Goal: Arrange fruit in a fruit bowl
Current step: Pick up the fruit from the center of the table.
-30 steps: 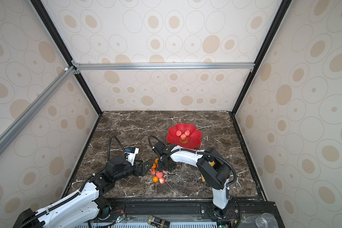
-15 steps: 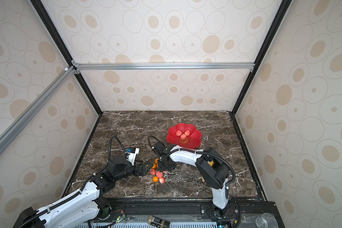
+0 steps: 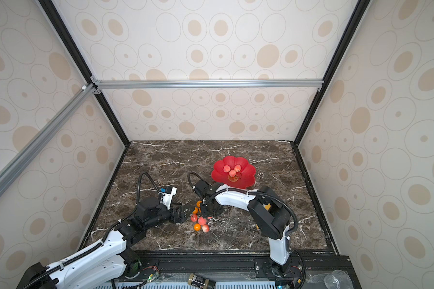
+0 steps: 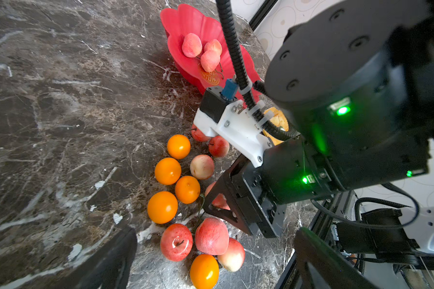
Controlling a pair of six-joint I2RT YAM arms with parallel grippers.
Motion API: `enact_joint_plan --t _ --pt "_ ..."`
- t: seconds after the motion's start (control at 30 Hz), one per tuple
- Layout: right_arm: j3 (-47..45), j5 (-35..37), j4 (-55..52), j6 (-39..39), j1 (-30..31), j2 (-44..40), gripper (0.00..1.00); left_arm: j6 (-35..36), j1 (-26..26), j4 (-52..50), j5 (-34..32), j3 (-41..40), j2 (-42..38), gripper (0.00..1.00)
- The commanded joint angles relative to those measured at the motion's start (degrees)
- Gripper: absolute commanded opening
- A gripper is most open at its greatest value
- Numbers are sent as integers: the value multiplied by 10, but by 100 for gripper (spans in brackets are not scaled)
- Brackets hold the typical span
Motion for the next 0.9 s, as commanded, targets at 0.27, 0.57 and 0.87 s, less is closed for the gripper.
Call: enact_joint_plan --t 0.27,0.57,0.87 --pt "4 4 -8 5 5 8 44 -6 -4 13 1 2 -3 99" --pt "2 3 -7 6 5 5 43 -6 -4 13 0 3 -1 99" --pt "-3 8 -14 6 4 -15 42 -5 -4 16 0 9 2 99"
